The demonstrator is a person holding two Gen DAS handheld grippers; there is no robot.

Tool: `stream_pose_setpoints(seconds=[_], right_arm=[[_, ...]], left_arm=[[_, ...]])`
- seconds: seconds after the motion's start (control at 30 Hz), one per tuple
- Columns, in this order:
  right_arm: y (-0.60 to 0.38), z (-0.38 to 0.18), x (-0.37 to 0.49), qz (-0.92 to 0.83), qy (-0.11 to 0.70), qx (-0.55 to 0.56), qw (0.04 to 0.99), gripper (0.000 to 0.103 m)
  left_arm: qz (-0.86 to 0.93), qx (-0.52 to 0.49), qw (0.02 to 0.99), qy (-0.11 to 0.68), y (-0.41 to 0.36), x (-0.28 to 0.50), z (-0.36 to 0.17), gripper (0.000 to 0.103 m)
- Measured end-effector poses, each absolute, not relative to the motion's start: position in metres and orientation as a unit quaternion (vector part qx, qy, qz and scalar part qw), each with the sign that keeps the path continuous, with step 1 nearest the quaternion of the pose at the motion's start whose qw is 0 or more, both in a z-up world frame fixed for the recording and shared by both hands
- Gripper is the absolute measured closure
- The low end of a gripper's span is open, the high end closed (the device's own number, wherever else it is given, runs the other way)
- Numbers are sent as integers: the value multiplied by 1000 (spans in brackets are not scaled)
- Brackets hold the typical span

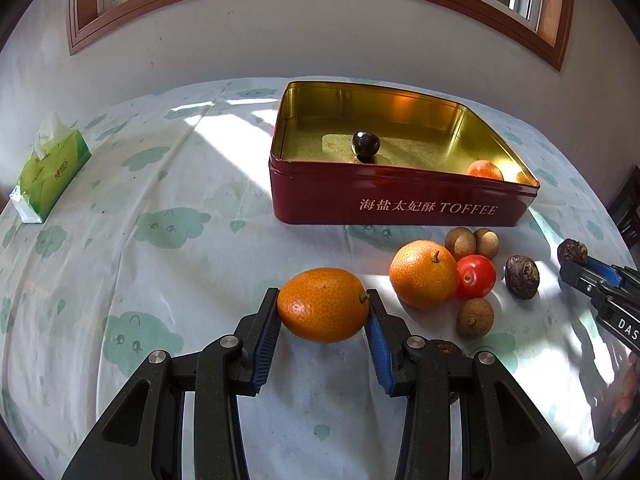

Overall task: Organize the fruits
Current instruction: 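Grasp the orange mandarin with the left tool while the right tool holds its fruit, then carry both fruits over the tin and open both tools to release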

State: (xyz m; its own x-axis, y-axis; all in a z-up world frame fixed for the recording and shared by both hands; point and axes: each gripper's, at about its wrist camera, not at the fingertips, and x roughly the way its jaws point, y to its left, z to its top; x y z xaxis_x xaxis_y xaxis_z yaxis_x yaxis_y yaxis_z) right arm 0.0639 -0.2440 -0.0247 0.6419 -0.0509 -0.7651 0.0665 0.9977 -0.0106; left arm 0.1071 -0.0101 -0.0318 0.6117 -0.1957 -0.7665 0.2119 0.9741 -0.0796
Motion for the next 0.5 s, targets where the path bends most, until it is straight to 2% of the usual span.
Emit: stream_pose_setpoints(seconds=[0.5], right_arm=[[-221,22,102,12,379,2,925,70]], left_arm=[[-137,-5,924,357,-13,138,26,61]])
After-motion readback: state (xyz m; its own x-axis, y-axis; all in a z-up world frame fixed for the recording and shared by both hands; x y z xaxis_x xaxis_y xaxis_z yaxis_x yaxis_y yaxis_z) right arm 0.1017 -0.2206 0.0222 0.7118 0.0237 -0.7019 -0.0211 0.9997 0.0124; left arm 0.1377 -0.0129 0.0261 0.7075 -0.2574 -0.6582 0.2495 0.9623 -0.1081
